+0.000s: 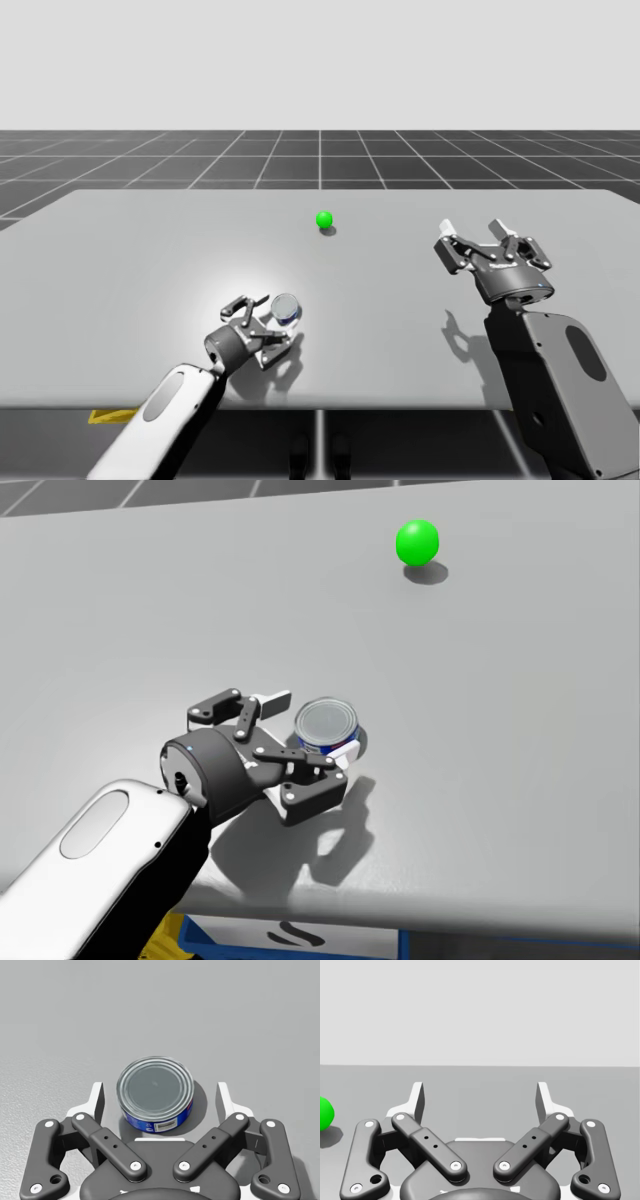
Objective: Watch the red light. When it turns green, pick up the object.
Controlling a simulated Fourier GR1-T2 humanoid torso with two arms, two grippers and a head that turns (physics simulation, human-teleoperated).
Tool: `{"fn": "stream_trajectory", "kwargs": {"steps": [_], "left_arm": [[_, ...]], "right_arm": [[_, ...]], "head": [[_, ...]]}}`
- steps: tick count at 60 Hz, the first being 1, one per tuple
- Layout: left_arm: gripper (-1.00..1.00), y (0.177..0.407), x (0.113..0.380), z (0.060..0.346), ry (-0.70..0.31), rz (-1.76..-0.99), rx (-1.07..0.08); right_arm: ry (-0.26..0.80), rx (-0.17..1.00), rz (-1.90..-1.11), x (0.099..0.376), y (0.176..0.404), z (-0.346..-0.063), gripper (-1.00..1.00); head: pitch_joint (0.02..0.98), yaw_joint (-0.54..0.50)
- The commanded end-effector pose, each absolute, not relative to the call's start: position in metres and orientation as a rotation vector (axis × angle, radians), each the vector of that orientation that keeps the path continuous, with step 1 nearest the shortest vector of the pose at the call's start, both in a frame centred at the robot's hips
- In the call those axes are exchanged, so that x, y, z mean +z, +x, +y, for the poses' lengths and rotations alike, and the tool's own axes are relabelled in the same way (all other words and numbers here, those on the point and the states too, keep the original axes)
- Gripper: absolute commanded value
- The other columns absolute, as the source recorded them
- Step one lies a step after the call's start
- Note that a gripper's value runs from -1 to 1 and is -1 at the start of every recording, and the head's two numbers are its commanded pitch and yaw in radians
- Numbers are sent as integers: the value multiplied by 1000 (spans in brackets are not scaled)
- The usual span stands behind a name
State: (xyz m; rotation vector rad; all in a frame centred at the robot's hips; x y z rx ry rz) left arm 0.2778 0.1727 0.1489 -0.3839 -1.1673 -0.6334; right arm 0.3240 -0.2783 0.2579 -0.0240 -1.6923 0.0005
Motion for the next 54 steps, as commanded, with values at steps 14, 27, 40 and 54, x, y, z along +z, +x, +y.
{"fn": "stream_trajectory", "kwargs": {"steps": [14, 27, 40, 54], "left_arm": [[-1000, 295, 134, 164, -350, -1139, -631], [-559, 294, 129, 164, -357, -1105, -661], [951, 293, 128, 165, -367, -1101, -671], [970, 292, 128, 165, -369, -1102, -675]], "right_arm": [[-19, 1, -1709, 263, 323, -280, -1000], [-18, 0, -1713, 264, 322, -281, -1000], [-16, -4, -1717, 265, 321, -281, -1000], [-15, -9, -1723, 267, 320, -282, -1000]], "head": [[874, 155], [868, 158], [846, 161], [701, 170]]}}
